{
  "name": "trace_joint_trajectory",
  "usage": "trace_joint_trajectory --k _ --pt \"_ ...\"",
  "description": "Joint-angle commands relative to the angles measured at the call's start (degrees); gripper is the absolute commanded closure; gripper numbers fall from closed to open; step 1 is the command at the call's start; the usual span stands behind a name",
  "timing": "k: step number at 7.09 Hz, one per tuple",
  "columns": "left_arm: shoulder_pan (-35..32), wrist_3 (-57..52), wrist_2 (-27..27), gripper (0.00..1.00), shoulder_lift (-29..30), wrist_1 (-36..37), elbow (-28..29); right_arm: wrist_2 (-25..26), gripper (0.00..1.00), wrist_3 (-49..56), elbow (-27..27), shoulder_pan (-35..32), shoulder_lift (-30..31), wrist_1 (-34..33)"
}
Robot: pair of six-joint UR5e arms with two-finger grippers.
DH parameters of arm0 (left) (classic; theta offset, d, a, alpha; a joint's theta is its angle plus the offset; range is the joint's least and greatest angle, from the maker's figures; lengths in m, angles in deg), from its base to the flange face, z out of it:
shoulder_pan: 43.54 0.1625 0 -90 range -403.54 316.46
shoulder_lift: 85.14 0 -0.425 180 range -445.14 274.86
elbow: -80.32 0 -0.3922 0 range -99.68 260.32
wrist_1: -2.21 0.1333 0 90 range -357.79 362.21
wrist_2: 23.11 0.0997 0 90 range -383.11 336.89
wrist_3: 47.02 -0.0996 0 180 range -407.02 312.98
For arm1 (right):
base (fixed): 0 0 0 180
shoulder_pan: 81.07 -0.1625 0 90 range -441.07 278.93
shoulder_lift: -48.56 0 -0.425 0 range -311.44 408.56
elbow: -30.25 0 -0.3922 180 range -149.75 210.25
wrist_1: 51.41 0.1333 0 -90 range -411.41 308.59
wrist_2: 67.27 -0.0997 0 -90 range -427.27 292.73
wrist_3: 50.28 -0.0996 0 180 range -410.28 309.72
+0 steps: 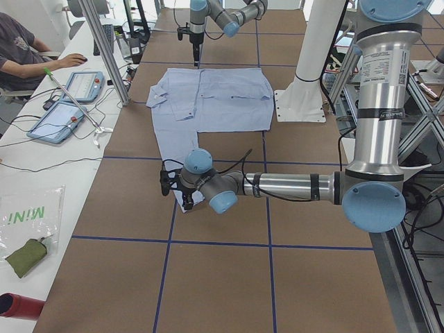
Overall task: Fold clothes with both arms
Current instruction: 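Withdraw the right gripper while the left gripper moves to the other cuff, then grasp the cuff of the other sleeve with the left gripper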
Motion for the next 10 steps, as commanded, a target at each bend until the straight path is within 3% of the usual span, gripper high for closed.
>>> trace_joint_trajectory --k 1,3,7,10 --pt "3.6 2.74 3.77 0.19 -0.3 -1.3 0.89 -0.6 0.0 3.13 -3.95 -1.86 2.25 -6.25" --pt "3.6 2.83 3.86 0.34 -0.3 -1.13 1.68 -0.51 0.0 4.38 -5.11 -2.04 2.16 -8.4" --pt "3.6 3.0 5.26 0.48 -0.21 -1.04 2.83 -0.42 0.0 4.38 -4.94 -1.69 2.16 -8.4" --pt "4.12 3.09 5.61 0.49 0.23 -0.95 3.7 -0.42 0.0 4.38 -4.67 -1.69 2.34 -8.4"
